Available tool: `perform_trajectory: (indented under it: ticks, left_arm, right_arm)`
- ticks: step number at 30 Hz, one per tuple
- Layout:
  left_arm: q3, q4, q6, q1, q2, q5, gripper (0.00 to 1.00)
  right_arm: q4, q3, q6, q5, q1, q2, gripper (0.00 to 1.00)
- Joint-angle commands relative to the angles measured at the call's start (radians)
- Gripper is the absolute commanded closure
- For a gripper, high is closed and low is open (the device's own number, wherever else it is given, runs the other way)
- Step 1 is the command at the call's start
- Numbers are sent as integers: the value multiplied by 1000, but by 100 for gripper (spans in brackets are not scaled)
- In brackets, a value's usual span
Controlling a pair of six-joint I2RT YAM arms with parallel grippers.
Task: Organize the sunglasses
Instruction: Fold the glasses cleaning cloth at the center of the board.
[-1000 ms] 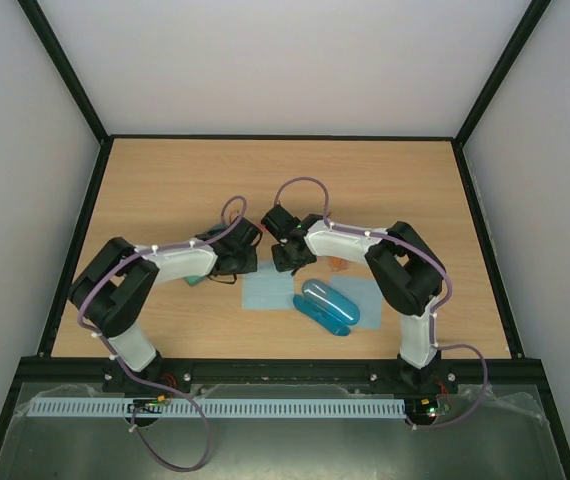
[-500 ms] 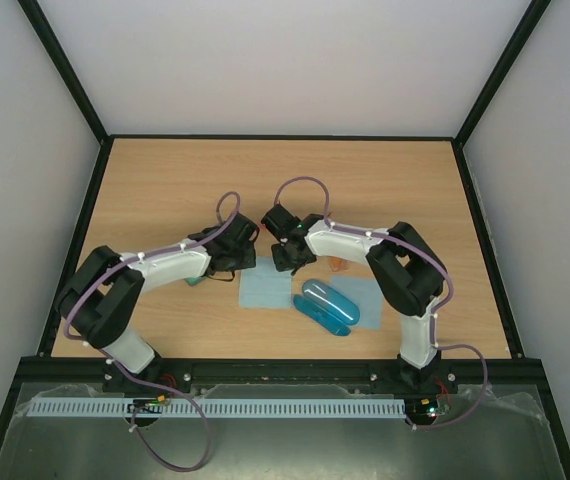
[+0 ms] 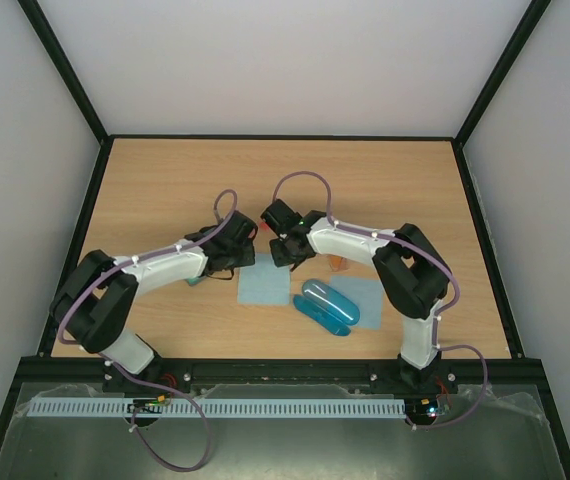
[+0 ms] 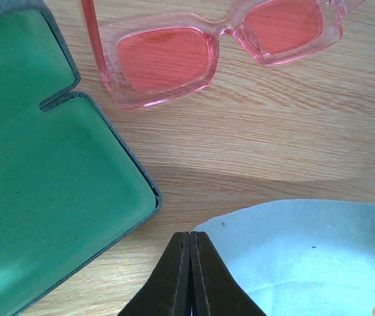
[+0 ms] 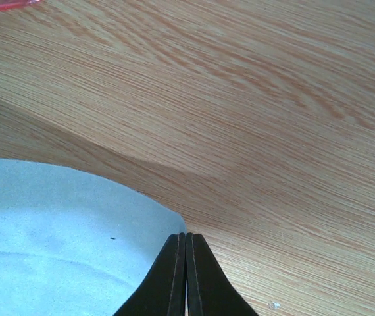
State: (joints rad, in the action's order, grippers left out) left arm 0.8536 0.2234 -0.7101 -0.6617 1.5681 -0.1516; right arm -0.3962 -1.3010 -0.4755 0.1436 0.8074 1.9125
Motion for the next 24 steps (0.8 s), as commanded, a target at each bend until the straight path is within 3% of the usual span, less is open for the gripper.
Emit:
perform_trajectory:
  ticks: [1, 24]
  left_arm:
    - [-1, 19, -6, 6, -31, -23, 98]
    - [144, 123, 6, 13, -156, -15, 98]
  right_arm:
    - [-59, -32, 13, 21, 6, -39, 99]
    - [-181, -197, 70, 142, 5, -128, 99]
